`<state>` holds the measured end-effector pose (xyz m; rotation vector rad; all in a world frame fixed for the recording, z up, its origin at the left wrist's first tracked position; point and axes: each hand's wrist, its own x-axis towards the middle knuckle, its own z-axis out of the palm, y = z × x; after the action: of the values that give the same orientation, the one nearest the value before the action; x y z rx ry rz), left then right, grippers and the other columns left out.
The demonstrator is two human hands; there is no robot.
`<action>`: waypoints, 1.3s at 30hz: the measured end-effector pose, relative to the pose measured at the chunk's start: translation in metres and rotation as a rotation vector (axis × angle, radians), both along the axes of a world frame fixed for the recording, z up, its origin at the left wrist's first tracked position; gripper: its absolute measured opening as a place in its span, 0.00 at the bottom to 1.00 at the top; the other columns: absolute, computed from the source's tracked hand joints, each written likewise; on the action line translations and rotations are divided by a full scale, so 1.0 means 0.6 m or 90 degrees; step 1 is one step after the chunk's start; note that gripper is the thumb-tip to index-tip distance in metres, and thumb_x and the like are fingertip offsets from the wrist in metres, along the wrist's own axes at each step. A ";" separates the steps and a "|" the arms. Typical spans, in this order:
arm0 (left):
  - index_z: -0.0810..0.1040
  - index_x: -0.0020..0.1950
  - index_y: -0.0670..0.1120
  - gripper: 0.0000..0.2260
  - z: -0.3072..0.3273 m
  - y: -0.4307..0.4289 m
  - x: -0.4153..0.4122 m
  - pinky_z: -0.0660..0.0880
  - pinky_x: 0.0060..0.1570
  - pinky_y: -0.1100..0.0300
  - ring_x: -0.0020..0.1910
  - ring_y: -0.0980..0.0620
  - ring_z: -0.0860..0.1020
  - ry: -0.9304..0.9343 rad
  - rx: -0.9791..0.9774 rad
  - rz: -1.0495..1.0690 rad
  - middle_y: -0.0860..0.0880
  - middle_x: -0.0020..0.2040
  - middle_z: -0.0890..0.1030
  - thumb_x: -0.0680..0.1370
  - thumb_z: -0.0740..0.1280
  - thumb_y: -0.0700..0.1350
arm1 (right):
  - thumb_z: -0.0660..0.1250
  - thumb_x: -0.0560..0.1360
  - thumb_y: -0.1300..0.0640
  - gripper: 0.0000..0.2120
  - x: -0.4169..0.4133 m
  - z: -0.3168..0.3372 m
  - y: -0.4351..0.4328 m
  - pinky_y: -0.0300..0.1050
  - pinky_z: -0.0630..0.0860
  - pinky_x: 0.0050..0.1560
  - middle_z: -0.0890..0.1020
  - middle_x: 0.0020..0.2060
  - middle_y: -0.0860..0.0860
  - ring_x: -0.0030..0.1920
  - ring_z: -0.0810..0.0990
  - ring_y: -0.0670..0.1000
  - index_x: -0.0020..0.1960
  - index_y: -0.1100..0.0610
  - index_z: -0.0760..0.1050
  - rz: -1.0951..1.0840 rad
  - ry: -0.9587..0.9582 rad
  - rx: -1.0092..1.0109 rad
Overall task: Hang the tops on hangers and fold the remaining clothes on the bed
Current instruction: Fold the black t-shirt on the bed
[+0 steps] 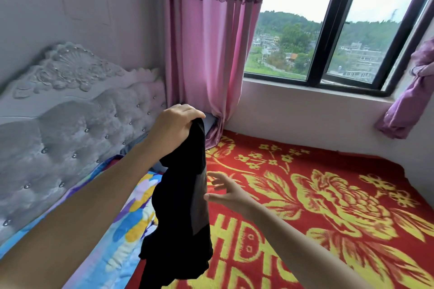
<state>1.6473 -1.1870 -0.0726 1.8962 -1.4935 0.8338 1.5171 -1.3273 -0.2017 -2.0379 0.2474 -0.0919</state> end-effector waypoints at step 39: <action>0.84 0.42 0.41 0.07 -0.042 0.000 0.022 0.73 0.46 0.61 0.40 0.51 0.77 0.569 0.113 0.145 0.43 0.42 0.83 0.71 0.67 0.33 | 0.69 0.74 0.61 0.17 0.016 -0.055 0.063 0.45 0.79 0.41 0.78 0.53 0.51 0.40 0.79 0.51 0.62 0.54 0.73 -0.175 -0.085 0.077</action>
<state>1.6607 -1.1870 -0.0980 2.1577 -0.8152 -0.1087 1.5266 -1.2894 -0.2344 -1.8593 0.4374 -0.3744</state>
